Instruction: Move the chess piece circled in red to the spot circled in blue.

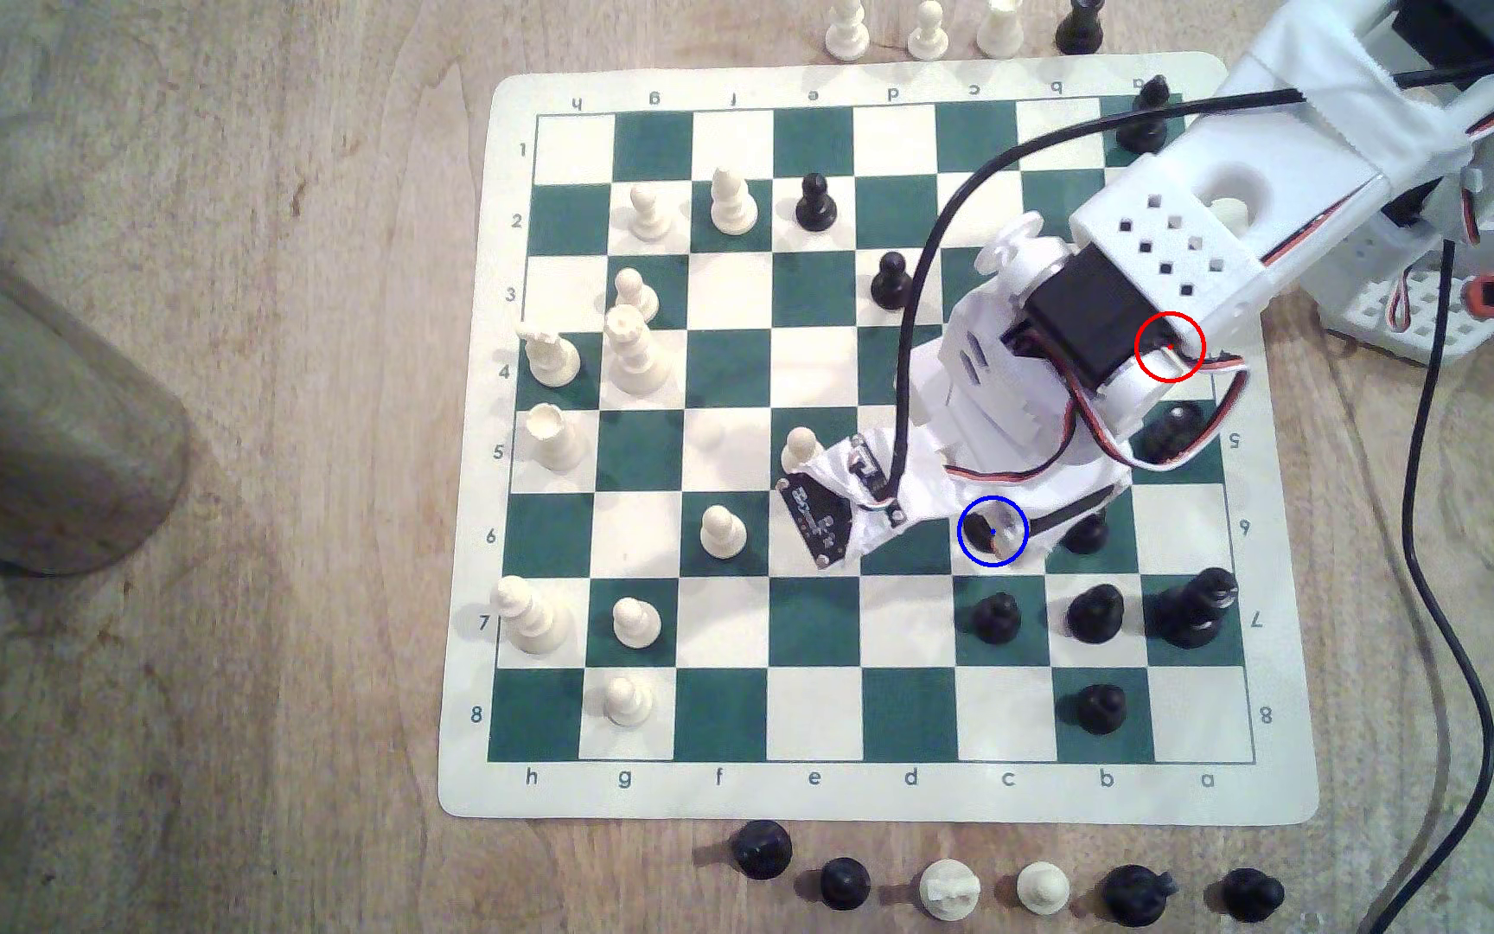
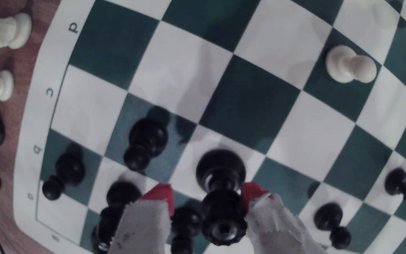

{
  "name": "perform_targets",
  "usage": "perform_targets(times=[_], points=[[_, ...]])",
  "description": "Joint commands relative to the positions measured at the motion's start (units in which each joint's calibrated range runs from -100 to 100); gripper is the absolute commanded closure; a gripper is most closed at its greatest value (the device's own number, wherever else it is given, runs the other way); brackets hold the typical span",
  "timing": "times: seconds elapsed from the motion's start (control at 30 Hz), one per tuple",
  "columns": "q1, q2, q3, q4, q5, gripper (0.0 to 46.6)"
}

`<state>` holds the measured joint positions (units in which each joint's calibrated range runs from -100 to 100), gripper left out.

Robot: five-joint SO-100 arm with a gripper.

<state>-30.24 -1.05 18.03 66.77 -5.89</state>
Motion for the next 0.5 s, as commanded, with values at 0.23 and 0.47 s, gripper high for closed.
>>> perform_targets(times=[0.23, 0.47], points=[[-0.2, -2.8, -3.0, 1.9, 0.5, 28.3], [-0.3, -4.9, -2.9, 4.7, 0.6, 27.9]])
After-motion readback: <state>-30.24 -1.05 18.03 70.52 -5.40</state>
